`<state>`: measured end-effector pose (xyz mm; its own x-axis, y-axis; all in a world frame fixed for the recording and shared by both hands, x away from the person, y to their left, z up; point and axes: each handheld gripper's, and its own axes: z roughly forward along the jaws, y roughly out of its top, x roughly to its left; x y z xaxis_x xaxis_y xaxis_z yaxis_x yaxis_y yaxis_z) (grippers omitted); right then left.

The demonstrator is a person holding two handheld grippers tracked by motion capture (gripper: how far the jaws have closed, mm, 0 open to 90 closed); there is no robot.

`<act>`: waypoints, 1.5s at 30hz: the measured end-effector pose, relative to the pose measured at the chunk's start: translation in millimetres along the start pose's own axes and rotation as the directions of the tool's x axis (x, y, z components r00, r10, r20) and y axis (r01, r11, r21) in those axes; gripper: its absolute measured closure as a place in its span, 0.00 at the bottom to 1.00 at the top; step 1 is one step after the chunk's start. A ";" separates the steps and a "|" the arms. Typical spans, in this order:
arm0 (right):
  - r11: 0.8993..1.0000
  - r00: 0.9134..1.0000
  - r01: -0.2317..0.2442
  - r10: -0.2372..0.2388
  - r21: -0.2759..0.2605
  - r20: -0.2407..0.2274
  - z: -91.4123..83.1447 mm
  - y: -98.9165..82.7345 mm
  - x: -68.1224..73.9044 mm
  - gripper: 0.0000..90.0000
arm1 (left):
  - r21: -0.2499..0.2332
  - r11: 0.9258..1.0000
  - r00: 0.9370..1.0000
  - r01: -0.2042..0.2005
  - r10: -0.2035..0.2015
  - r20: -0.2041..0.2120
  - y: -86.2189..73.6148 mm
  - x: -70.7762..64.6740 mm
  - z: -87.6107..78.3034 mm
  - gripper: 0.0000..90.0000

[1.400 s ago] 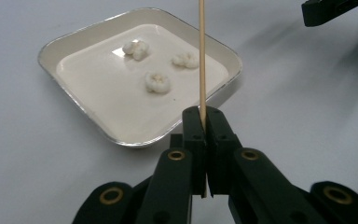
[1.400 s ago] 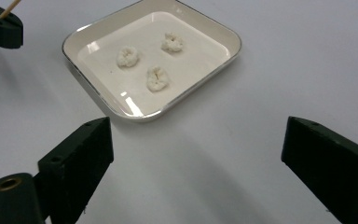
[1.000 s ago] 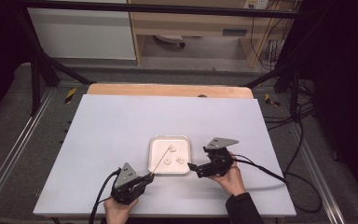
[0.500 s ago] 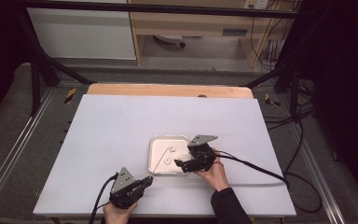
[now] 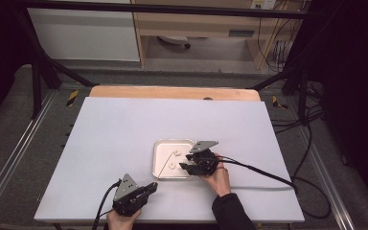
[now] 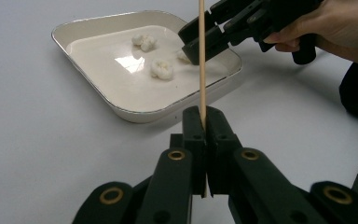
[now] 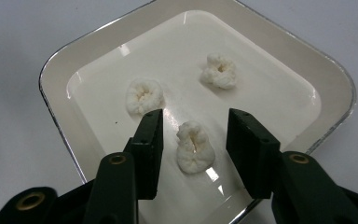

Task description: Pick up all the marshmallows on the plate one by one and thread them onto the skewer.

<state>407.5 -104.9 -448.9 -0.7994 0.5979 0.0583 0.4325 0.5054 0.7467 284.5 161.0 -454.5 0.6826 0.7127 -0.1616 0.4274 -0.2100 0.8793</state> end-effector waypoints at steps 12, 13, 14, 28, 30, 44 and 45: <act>1.000 1.000 0.005 -0.005 0.008 -0.002 1.7 -2.7 2.0 0.81 | 0.005 1.000 1.000 -0.004 0.004 0.009 -0.7 -0.5 1.9 0.98; 1.000 1.000 -0.001 0.001 0.011 -0.008 1.6 -2.4 1.6 0.81 | 0.003 1.000 1.000 -0.003 0.003 0.010 -0.8 -0.7 2.1 0.98; 1.000 1.000 -0.009 0.009 0.015 -0.013 1.2 -1.8 0.8 0.81 | 0.005 1.000 1.000 -0.005 0.005 0.010 -0.8 -0.8 2.0 0.98; 0.983 0.978 -0.154 0.137 -0.103 -0.155 -44.9 11.8 -5.2 0.82 | 0.001 1.000 0.999 -0.022 0.022 0.026 1.0 -4.0 2.8 0.98; 0.976 0.973 -0.172 0.148 -0.131 -0.175 -53.8 12.8 -7.3 0.82 | -0.001 1.000 0.999 -0.026 0.026 0.032 1.9 -5.3 4.1 0.98; 0.924 0.928 -0.285 0.200 -0.253 -0.314 -95.4 25.0 -13.7 0.83 | 0.003 0.997 0.995 -0.081 0.081 0.059 12.4 -18.5 13.2 0.98; 0.923 0.926 -0.288 0.201 -0.255 -0.319 -95.9 25.4 -14.1 0.83 | 0.005 0.997 0.995 -0.083 0.083 0.059 12.3 -19.1 13.7 0.98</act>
<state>389.7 -160.1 -367.1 -0.7863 0.4573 0.4154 0.5233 0.1355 0.8413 284.8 135.6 -446.7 0.7496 0.6519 -0.1146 0.3722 -0.2720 0.8874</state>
